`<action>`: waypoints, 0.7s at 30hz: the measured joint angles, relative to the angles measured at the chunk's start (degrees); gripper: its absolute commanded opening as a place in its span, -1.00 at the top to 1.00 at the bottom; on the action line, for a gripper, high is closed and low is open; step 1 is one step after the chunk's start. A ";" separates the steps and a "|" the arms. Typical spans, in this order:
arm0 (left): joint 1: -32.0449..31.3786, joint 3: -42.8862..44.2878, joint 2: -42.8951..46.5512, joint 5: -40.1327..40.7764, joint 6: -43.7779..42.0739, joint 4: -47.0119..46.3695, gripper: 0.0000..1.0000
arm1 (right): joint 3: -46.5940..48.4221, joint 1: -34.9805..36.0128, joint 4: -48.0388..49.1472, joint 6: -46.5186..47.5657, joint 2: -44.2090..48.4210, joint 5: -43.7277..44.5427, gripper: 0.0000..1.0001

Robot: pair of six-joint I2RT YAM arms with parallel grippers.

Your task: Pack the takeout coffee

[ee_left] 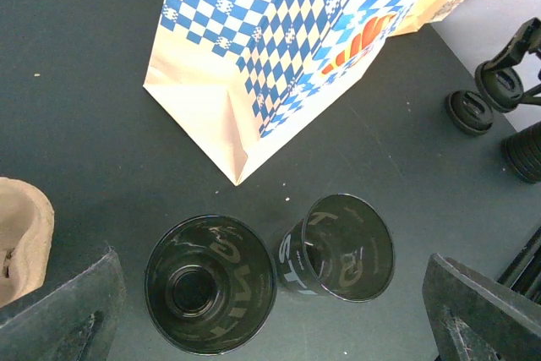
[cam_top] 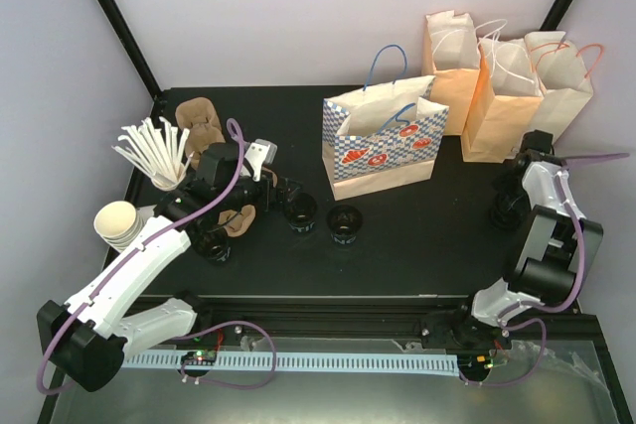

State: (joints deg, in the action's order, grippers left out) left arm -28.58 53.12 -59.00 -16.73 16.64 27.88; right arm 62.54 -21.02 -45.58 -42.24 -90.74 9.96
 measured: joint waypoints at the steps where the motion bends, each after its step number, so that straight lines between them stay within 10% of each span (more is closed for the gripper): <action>1: 0.00 0.00 0.00 -0.02 -0.04 0.00 -0.97 | -0.04 0.04 -0.39 0.13 1.01 0.13 -0.54; 11: -0.02 0.00 -0.52 -0.02 -0.17 0.02 -0.98 | -3.10 5.09 -1.36 2.75 7.76 0.33 -0.55; 21: 0.00 -0.09 -1.11 0.44 -0.09 -0.04 -0.97 | -11.93 33.40 -2.95 4.00 20.68 -2.67 -0.55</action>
State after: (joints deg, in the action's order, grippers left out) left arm -28.58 53.04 -60.12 -16.29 16.56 27.83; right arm 50.61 12.38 -48.53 -38.24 -70.06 7.29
